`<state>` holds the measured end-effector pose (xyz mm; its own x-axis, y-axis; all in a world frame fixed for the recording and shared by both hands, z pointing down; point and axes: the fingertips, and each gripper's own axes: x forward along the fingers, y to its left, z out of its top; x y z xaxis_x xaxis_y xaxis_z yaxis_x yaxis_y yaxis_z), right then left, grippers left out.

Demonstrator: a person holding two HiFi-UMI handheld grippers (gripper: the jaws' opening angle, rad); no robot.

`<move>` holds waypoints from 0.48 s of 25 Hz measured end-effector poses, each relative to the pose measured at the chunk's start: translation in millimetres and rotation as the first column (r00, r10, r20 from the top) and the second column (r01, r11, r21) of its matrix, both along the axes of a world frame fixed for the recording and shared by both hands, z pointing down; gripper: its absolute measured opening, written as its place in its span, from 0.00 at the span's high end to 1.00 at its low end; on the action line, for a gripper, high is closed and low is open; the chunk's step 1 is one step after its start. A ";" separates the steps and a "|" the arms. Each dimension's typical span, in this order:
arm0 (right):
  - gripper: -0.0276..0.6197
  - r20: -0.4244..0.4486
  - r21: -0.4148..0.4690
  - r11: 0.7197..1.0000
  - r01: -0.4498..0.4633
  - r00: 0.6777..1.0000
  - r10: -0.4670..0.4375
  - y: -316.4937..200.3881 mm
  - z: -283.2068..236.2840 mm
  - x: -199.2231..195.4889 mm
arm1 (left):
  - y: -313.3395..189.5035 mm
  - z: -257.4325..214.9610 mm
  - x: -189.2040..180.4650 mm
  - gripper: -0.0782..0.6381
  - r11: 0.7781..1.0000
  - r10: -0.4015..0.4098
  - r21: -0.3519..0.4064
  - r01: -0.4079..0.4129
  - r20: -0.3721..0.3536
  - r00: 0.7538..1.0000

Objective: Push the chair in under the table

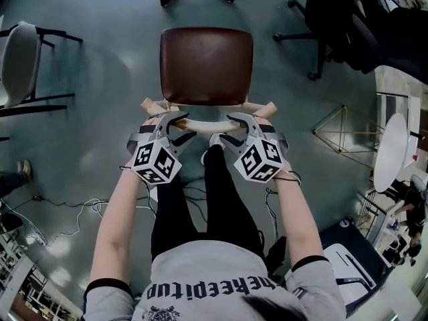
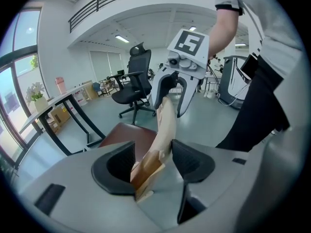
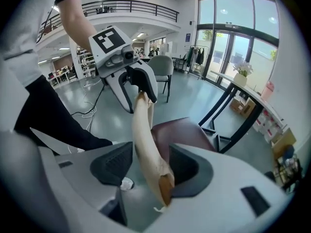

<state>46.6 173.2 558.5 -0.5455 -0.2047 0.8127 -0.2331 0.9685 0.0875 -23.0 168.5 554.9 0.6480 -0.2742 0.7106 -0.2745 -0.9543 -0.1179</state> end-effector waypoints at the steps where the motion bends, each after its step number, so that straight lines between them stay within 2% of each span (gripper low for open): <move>1: 0.59 -0.008 0.009 1.000 -0.001 1.000 0.001 -0.5 0.4 0.0 | 0.0 -0.1 0.0 0.56 1.000 0.000 0.004 0.000 0.003 1.000; 12: 0.66 -0.024 0.037 0.999 0.036 0.999 -0.035 0.9 -1.5 0.7 | -1.7 -0.9 0.6 0.55 1.000 -0.001 -0.009 0.001 0.030 1.000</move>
<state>47.4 174.2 557.0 -0.5338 -0.2161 0.8175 -0.1964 0.9720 0.1288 -22.4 166.8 554.0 0.6259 -0.2687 0.7322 -0.2721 -0.9550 -0.1179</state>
